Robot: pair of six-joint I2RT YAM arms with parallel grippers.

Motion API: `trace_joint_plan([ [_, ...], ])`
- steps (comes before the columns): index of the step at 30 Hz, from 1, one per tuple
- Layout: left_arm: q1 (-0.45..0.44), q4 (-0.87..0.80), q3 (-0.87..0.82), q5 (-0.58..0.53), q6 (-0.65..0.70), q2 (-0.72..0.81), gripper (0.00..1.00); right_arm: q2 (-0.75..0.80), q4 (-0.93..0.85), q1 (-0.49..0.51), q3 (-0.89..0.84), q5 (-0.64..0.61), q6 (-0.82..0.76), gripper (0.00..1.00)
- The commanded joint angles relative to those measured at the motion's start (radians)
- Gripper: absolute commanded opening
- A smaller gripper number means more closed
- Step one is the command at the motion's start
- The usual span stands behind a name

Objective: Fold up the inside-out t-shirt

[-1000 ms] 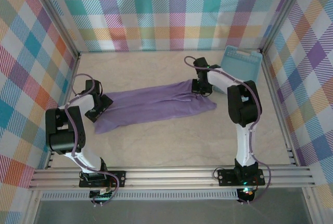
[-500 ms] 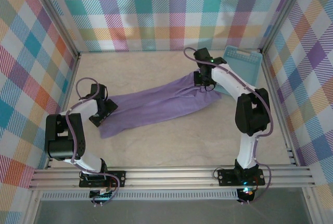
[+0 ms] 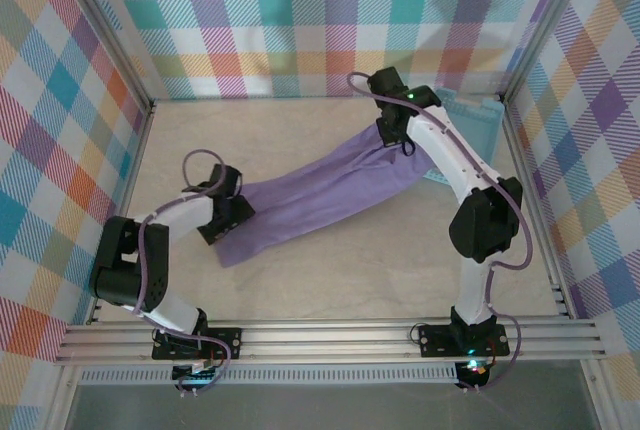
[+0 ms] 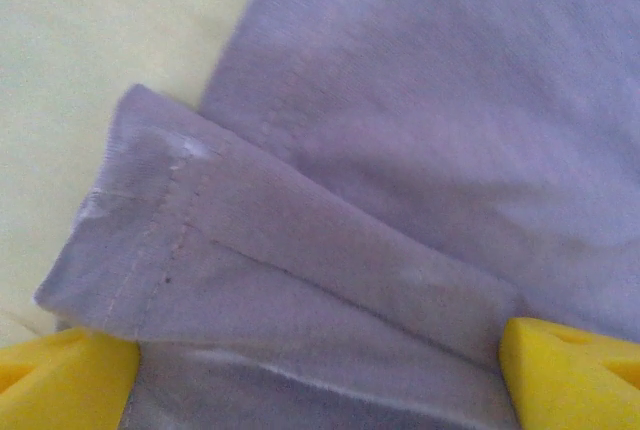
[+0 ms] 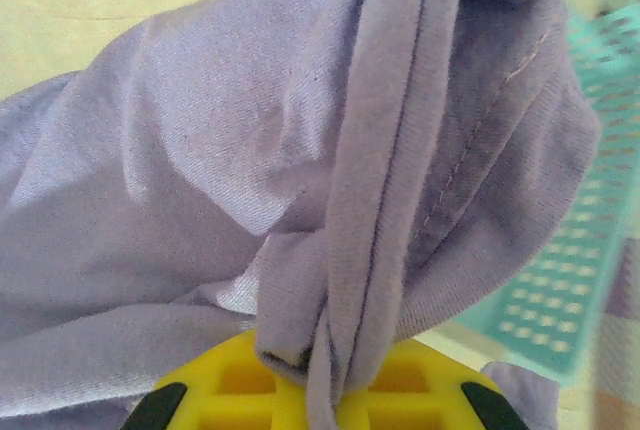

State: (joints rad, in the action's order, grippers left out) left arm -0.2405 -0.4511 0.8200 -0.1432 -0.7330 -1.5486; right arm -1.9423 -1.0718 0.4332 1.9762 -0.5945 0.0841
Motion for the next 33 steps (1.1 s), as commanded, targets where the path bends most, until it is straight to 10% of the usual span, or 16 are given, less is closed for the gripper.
trace_joint_plan([
  [1, -0.084, -0.073, 0.006, 0.018, -0.068, 0.063, 0.93, 0.012, -0.074, -0.011, 0.057, -0.171, -0.13, 0.0],
  [11, -0.067, -0.108, -0.02, 0.008, -0.013, 0.301, 0.9, -0.009, -0.14, 0.124, 0.136, -0.02, -0.127, 0.0],
  [33, -0.166, 0.243, -0.169, 0.177, -0.045, 0.162, 0.74, -0.407, -0.432, 0.389, 0.532, 0.153, 0.168, 0.0],
])
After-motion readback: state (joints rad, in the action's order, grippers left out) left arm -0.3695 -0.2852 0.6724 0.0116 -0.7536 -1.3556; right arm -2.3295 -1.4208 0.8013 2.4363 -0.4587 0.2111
